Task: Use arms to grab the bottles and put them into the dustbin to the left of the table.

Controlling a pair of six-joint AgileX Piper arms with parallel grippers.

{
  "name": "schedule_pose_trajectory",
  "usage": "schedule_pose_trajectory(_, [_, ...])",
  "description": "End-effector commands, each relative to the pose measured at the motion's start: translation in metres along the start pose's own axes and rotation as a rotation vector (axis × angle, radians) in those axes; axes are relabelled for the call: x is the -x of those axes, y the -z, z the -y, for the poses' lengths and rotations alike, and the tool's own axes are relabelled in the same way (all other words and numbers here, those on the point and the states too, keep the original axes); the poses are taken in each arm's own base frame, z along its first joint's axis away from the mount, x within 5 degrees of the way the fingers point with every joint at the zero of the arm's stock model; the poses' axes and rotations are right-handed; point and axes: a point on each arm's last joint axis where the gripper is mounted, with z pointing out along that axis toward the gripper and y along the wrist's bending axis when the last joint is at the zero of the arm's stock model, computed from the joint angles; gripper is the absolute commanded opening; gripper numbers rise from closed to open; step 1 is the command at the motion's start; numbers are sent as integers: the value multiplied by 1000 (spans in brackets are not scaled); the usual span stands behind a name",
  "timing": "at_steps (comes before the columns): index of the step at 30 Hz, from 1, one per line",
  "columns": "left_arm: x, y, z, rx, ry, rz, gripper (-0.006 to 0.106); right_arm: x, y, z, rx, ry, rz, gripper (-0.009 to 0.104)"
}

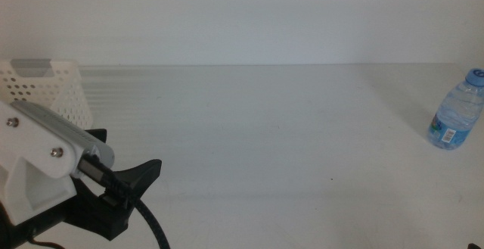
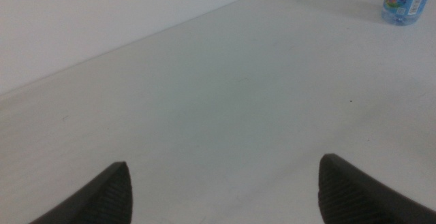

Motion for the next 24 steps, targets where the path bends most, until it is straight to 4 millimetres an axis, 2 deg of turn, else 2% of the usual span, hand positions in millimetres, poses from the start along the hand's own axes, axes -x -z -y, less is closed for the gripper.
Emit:
schedule_pose_trajectory(1, [17, 3, -1, 7, 27, 108, 90, 21, 8, 3, -32, 36, 124, 77])
schedule_pose_trajectory(9, [17, 3, -1, 8, 27, 109, 90, 84, 22, 9, -50, 92, 142, 77])
schedule_pose_trajectory(17, [17, 3, -1, 8, 27, 109, 90, 127, -5, 13, -31, 72, 29, 77])
schedule_pose_trajectory(21, [17, 3, -1, 8, 27, 109, 90, 133, -20, 17, -59, 57, 69, 77])
schedule_pose_trajectory(24, [17, 3, -1, 8, 27, 109, 90, 123, -28, 17, -68, -7, 141, 77])
